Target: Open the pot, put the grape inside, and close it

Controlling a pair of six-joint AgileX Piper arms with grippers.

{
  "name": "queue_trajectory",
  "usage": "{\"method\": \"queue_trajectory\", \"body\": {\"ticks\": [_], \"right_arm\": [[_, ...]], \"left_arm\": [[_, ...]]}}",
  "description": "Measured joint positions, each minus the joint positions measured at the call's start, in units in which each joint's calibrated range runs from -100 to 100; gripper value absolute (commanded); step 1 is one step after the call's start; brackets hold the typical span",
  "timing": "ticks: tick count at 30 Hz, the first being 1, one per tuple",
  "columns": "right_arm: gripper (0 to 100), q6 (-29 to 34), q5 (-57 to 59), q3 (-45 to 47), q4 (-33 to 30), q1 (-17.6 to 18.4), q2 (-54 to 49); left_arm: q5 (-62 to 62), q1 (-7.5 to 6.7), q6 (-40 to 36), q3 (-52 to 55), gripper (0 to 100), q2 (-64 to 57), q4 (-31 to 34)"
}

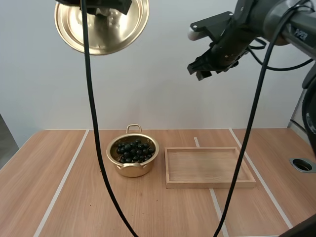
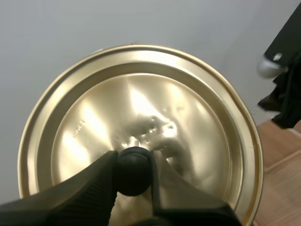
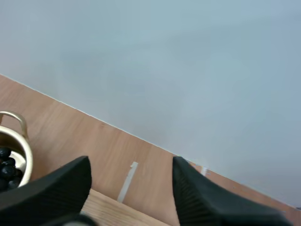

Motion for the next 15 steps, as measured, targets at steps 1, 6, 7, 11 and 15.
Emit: {"method": "queue_trajectory", "body": {"ticks": [1, 6, 7, 11, 15], "right_arm": [[23, 0.0, 0.2, 0.3, 0.5, -0.9, -0.8], [0, 0.0, 0.6, 2.4, 2.5, -3.5, -4.9], [0, 0.0, 0.8, 2.9, 2.9, -3.7, -5.8], [0, 0.0, 0.8, 4.6, 3.7, -4.0, -8.9], [0, 0.8, 0.8, 6.0, 4.2, -4.0, -11.8]], "left_arm": [[-0.4, 0.00, 0.0, 1.2, 0, 0.3, 0.0], [-4.2, 0.00, 0.0, 8.1, 0, 1.7, 0.0], [-5.1, 0.00, 0.0, 9.5, 0, 2.0, 0.0], [-7.9, 0.00, 0.0, 14.6, 0, 3.3, -0.1], [-11.8, 0.00, 0.0, 19.3, 0, 5.9, -0.2]]}}
